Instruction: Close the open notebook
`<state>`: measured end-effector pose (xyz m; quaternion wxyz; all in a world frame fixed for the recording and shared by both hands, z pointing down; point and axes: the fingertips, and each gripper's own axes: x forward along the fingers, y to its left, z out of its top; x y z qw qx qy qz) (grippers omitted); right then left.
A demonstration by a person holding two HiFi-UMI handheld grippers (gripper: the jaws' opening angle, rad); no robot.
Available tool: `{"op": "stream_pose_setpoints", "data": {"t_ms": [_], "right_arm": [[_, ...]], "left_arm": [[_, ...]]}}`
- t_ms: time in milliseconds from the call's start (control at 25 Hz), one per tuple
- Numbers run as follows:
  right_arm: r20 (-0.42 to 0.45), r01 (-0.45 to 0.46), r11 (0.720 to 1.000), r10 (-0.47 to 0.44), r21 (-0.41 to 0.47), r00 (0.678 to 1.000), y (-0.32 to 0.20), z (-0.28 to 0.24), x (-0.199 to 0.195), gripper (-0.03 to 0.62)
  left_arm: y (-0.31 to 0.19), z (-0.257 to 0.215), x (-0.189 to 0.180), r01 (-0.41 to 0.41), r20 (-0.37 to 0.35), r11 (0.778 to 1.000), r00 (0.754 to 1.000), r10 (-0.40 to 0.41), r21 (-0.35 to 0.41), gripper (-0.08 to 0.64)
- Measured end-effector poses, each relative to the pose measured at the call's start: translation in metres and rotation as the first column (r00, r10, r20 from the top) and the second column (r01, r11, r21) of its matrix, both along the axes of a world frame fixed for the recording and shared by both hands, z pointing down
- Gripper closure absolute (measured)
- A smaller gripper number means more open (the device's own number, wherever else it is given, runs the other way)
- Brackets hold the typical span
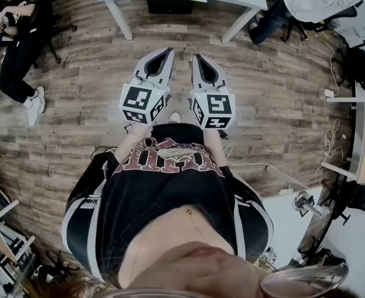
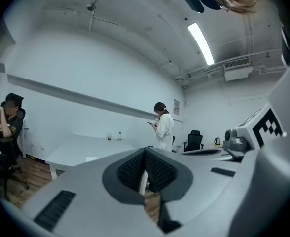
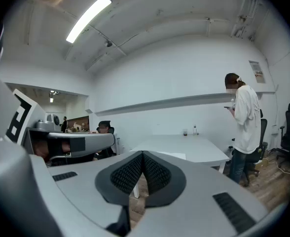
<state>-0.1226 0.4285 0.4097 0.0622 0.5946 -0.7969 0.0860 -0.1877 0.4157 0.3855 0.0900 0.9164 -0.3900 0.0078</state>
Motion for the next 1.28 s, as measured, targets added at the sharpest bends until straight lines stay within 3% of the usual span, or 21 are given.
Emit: {"op": "stream_pose_setpoints", "data": {"t_ms": [400,800,1280], "right_arm": [[-0.011,0.052,0.998,-0.052,0.021,0.999,-0.016,0.003,0.018,0.574],[-0.003,0.055,0.998,-0.055,0.018,0.998,-0.035,0.007,0.013,0.574],[0.009,-0.053,0.999,0.053,0.005,0.999,-0.070,0.007,0.018,0.572]], "left_arm": [[-0.010,0.010,0.016,0.025,0.007,0.999,1.000,-0.025,-0.024,0.522],[-0.032,0.018,-0.003,0.068,-0.010,0.996,0.998,-0.068,-0.061,0.522],[-0.075,0.019,0.002,-0.044,-0.030,0.996,0.999,0.041,-0.078,0.522]]}}
